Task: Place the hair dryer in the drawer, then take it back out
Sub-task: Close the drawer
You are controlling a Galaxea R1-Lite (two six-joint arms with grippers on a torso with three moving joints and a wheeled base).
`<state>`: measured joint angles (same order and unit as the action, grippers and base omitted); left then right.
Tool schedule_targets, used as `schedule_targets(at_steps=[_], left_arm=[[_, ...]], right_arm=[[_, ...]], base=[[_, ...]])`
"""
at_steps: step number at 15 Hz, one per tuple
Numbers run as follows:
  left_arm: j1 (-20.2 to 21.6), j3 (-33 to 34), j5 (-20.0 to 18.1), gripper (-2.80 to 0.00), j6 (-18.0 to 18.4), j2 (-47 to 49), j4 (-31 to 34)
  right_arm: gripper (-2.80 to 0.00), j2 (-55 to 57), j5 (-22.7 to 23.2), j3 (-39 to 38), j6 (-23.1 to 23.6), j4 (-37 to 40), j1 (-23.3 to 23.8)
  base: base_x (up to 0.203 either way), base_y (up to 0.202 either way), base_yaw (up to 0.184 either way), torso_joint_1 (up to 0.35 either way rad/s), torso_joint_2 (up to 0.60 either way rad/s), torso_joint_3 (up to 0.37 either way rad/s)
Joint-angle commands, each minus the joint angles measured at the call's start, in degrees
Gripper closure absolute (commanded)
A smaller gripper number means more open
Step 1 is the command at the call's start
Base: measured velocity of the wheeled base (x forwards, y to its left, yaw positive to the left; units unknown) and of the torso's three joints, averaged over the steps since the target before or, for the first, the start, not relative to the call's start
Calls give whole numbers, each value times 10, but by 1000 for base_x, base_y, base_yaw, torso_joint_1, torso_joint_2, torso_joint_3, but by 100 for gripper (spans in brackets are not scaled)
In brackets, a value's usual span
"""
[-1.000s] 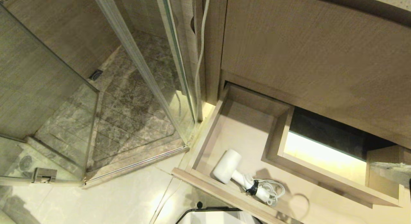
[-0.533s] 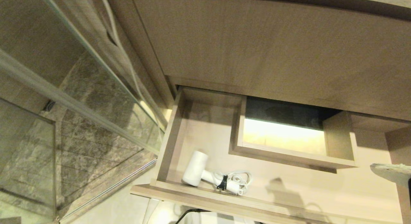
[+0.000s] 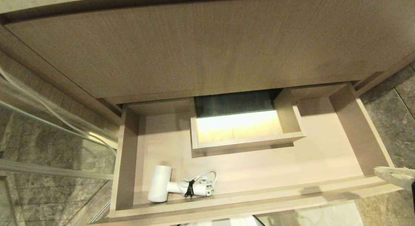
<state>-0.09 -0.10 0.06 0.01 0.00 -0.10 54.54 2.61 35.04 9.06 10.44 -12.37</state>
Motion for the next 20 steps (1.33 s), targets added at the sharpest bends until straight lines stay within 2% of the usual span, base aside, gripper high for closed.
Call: schedule_targets(at_steps=[1, 4, 6, 7, 9, 10, 11, 13, 14, 17, 20], left_arm=[[0, 0, 0, 0, 0, 1, 0], [0, 0, 0, 0, 0, 1, 0], [0, 0, 0, 0, 0, 1, 0], [0, 0, 0, 0, 0, 1, 0], [0, 0, 0, 0, 0, 1, 0], [0, 0, 0, 0, 0, 1, 0], [0, 0, 0, 0, 0, 1, 0], [0, 0, 0, 0, 0, 1, 0], [0, 0, 0, 0, 0, 1, 0], [0, 0, 0, 0, 0, 1, 0], [0, 0, 0, 0, 0, 1, 0]], right_arm=[[0, 0, 0, -6, 0, 0, 0], [0, 0, -3, -12, 0, 5, 2], [0, 7, -34, -11, 0, 21, 6], [0, 18, -81, -9, -1, 27, 10], [0, 75, -217, -7, 0, 35, 27], [0, 103, -263, -7, 1, 43, 33], [0, 131, -285, -4, 1, 53, 41], [0, 182, -287, 4, 3, 66, 60], [0, 208, -274, 10, 2, 69, 71], [0, 263, -201, 16, 6, 82, 158], [0, 302, -187, 11, 27, 100, 204]], base=[[1, 2, -81, 4, 0, -3], [0, 0, 0, 0, 0, 0], [0, 0, 0, 0, 0, 0], [0, 0, 0, 0, 0, 0], [0, 0, 0, 0, 0, 0], [0, 0, 0, 0, 0, 0], [0, 0, 0, 0, 0, 0], [0, 0, 0, 0, 0, 0], [0, 0, 0, 0, 0, 0], [0, 0, 0, 0, 0, 0], [0, 0, 0, 0, 0, 0]])
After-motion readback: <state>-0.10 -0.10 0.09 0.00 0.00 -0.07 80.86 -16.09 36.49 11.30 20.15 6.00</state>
